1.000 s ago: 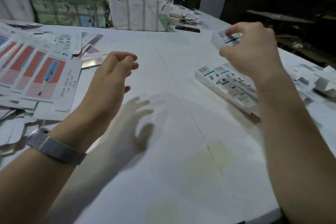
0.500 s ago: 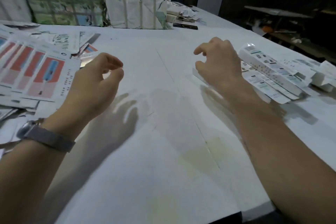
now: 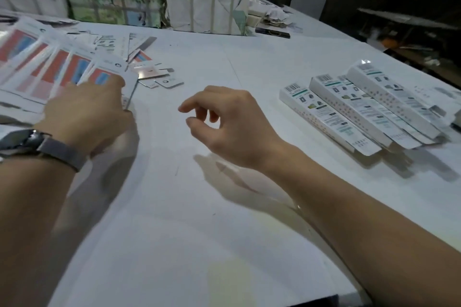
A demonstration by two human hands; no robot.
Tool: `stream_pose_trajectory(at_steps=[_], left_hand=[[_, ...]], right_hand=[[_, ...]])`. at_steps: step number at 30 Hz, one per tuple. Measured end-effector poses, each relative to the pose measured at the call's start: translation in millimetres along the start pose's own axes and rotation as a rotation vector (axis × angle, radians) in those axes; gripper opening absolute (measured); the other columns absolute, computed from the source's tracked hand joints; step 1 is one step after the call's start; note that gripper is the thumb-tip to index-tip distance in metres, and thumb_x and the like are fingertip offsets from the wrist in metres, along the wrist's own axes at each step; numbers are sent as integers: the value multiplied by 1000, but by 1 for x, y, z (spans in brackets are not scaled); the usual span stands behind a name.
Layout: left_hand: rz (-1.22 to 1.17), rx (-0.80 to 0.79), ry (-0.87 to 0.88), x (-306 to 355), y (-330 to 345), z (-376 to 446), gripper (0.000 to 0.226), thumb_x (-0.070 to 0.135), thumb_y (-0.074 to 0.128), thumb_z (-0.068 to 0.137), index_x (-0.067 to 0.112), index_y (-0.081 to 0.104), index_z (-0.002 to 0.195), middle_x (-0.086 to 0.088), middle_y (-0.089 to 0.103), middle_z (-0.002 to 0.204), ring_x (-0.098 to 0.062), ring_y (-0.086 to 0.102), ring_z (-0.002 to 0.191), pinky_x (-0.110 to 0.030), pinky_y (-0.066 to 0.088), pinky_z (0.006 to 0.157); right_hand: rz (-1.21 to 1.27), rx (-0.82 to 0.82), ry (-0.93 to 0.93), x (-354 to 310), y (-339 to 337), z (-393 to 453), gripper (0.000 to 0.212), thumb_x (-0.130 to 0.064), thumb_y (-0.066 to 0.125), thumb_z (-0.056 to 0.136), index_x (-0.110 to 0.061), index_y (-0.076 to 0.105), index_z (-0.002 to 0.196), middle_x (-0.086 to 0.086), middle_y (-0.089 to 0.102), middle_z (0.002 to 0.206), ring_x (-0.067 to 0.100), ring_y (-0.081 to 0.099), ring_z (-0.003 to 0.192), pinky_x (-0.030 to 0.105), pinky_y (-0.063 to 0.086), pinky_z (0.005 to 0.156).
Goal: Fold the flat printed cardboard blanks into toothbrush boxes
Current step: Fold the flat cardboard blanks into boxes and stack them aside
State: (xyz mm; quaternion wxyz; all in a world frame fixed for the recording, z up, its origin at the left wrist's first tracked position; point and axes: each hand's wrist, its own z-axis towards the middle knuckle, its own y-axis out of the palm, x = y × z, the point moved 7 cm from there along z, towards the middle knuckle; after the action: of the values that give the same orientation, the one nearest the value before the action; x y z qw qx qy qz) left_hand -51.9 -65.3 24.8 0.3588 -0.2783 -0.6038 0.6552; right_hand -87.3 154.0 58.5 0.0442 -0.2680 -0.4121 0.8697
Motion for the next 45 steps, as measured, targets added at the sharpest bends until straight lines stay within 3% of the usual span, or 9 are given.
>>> stream_pose_trajectory(at_steps=[4, 9, 13, 15, 18, 23, 31, 37, 45], left_hand=[[4, 128, 111, 22, -13, -18, 27, 28, 57, 92, 13, 46, 112, -16, 53, 88, -38, 53, 83, -38, 37, 65], [-195, 373, 235, 41, -46, -34, 45, 12, 44, 95, 18, 37, 139, -19, 46, 76, -37, 43, 68, -44, 40, 60], [-572, 460, 325, 55, -62, -47, 62, 7, 52, 90, 26, 34, 146, -22, 66, 120, -41, 63, 89, -33, 53, 55], [-850, 328, 331, 63, -54, -49, 62, 10, 58, 89, 27, 37, 145, -6, 70, 122, -21, 69, 94, -19, 56, 60], [-1329, -42, 273, 76, -33, -52, 59, 5, 63, 83, 26, 49, 136, 6, 76, 99, -12, 74, 83, -31, 61, 65], [-1543, -306, 363, 97, -20, -60, 45, 0, 55, 79, 26, 60, 116, 5, 75, 97, -14, 73, 88, -33, 60, 71], [-1870, -694, 340, 112, -9, -75, 35, 15, 39, 98, 28, 58, 124, -16, 71, 107, -30, 73, 82, -50, 60, 72], [-1843, -693, 240, 110, 0, -75, 58, 55, 30, 103, 30, 79, 85, -10, 76, 82, -27, 75, 71, -36, 59, 54], [-1844, -641, 307, 112, -7, -75, 39, 48, 35, 104, 27, 62, 125, -9, 75, 91, -32, 75, 81, -47, 59, 64]], right_hand=[[32, 57, 8, 3, -5, 0, 16, -11, 67, 87, -16, 76, 101, -9, 62, 79, 13, 55, 73, 42, 51, 76], [72, 131, 37, 11, -10, 1, 17, -10, 67, 86, -15, 76, 100, -7, 66, 76, 14, 57, 68, 31, 50, 72], [147, 227, 96, 19, -16, 3, 24, -12, 68, 87, -17, 71, 110, -13, 59, 68, 8, 54, 63, 13, 38, 64], [201, 261, 120, 23, -20, 5, 31, -15, 68, 88, -17, 65, 120, -11, 60, 70, 12, 57, 65, 15, 41, 62], [243, 296, 146, 26, -24, 7, 45, -23, 65, 91, -19, 51, 134, -5, 63, 79, 15, 60, 71, 27, 54, 66], [296, 293, 248, 37, -27, 8, 55, -34, 58, 91, -32, 41, 143, 20, 64, 85, 33, 64, 80, 52, 55, 74], [300, 102, 290, 45, -14, 8, 67, -20, 55, 89, -38, 34, 150, 9, 73, 78, 22, 71, 68, 33, 62, 61], [245, 104, 264, 46, -16, 10, 64, -25, 57, 87, -40, 40, 147, 17, 71, 78, 29, 72, 73, 36, 62, 65], [270, 243, 224, 40, -31, 10, 22, -26, 64, 94, -28, 61, 116, 14, 66, 61, 19, 65, 50, 26, 51, 41]])
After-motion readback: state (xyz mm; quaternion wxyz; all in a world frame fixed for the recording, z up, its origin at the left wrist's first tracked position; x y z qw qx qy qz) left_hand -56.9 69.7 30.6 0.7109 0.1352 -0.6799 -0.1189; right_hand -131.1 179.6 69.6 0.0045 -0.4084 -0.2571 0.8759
